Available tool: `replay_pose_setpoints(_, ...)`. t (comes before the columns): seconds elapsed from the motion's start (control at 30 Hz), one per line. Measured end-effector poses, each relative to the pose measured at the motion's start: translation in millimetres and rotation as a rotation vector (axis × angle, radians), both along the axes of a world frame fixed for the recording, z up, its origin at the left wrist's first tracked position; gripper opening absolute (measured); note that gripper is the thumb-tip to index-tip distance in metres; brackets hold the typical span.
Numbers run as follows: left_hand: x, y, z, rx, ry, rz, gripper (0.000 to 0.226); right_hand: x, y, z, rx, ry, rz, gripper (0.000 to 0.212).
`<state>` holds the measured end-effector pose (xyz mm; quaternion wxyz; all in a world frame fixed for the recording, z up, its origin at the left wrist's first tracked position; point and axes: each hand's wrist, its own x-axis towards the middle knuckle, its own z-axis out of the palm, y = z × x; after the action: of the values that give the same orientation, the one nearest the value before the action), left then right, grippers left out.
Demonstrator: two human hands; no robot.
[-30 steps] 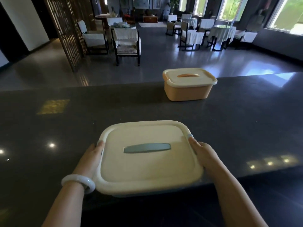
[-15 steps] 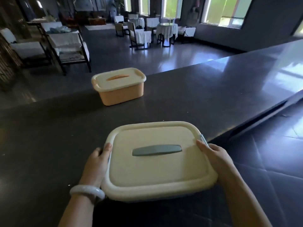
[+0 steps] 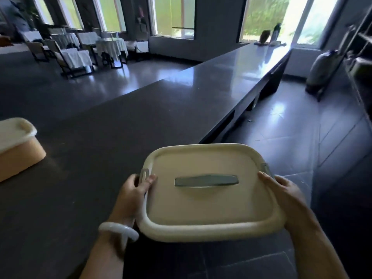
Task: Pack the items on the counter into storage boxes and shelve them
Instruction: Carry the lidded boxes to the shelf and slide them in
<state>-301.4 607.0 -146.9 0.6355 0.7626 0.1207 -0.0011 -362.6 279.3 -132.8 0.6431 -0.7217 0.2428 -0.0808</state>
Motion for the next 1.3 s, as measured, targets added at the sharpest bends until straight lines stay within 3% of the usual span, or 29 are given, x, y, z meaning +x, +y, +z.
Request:
replay_pose_setpoints(0.23,93.6,-106.8,-1.5,-0.047,0.005,-0.264,0.033,16.7,-80.8,-8.9,0.117,-0.003,-0.203,0.048)
replay_pose_setpoints(0.43,207.3,-200.1,-9.0,-0.071,0.027,-0.49,0.024,82.7,-152.2,-14.8,0.146,-0.008,-0.41,0.054)
replay_pose_setpoints(0.6,307.4,-276.6,-10.8,-0.073,0.001,-0.613,0.025,150.5,-199.0,-11.0,0.133,-0.025,-0.555,0.036)
replay_pose_setpoints(0.7,354.8,-322.4,-8.8,-0.039,-0.019,-0.679,0.025,179.5,-224.4,-12.2,0.146,-0.032,-0.66,0.036)
replay_pose_setpoints(1.07,495.4,-512.1,-18.7,-0.08,0.051,-0.78,0.036,305.4,-399.8,-29.7,0.186,-0.058,-0.757,0.037)
replay_pose_setpoints(1.3,587.7,-638.2,-11.0,-0.076,0.017,-0.69,0.023,417.0,-544.3,-19.7,0.147,-0.073,-0.693,0.037)
